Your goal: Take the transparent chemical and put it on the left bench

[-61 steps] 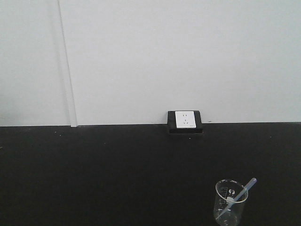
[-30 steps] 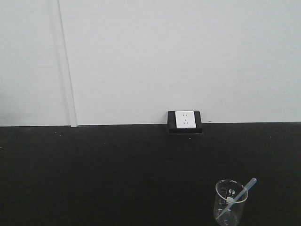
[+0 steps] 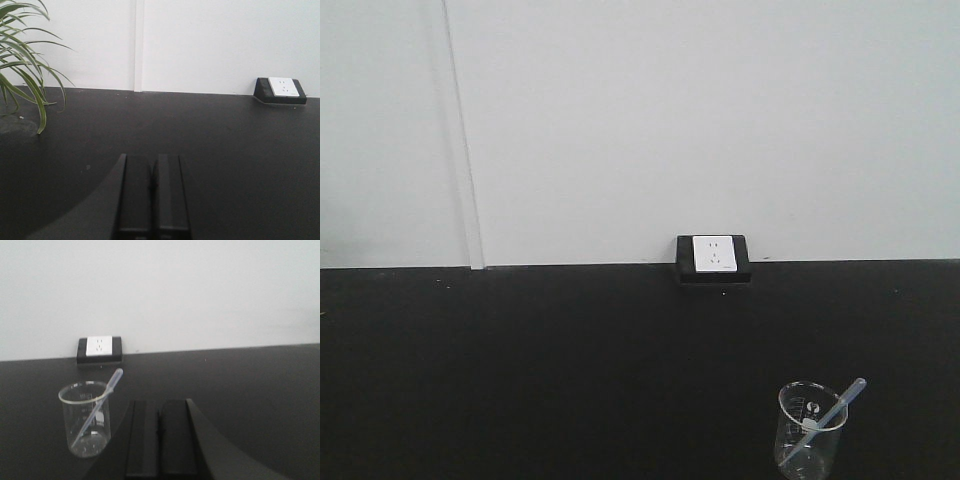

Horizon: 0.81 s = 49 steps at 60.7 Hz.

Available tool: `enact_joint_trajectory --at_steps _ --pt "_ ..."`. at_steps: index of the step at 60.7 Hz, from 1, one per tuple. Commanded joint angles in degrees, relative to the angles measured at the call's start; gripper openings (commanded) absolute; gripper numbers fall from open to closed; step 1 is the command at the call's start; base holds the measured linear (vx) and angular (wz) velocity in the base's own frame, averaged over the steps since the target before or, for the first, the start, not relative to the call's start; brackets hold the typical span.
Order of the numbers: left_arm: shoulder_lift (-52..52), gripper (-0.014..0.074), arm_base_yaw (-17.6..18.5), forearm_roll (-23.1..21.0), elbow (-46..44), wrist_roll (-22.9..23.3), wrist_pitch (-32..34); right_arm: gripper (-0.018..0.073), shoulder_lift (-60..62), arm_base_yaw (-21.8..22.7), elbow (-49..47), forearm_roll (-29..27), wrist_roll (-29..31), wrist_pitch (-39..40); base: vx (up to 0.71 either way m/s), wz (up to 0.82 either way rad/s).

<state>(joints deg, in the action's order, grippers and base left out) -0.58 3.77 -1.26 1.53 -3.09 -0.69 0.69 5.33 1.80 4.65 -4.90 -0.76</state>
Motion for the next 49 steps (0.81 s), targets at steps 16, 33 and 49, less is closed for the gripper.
enact_joint_trajectory --at_steps 16,33,49 --pt "-1.1 -0.0003 0.1 -0.04 0.93 0.45 4.49 -0.0003 -4.72 0.31 -7.24 0.24 -0.34 5.49 0.0 0.0" --pt "-1.1 -0.0003 0.1 -0.04 0.93 0.45 4.49 0.0 -28.39 -1.35 -20.7 0.7 -0.34 15.19 0.0 0.0" --pt "-1.1 -0.0003 0.1 -0.04 0.93 0.45 4.49 0.0002 -52.71 -7.98 -21.24 11.18 0.82 35.13 0.0 0.0"
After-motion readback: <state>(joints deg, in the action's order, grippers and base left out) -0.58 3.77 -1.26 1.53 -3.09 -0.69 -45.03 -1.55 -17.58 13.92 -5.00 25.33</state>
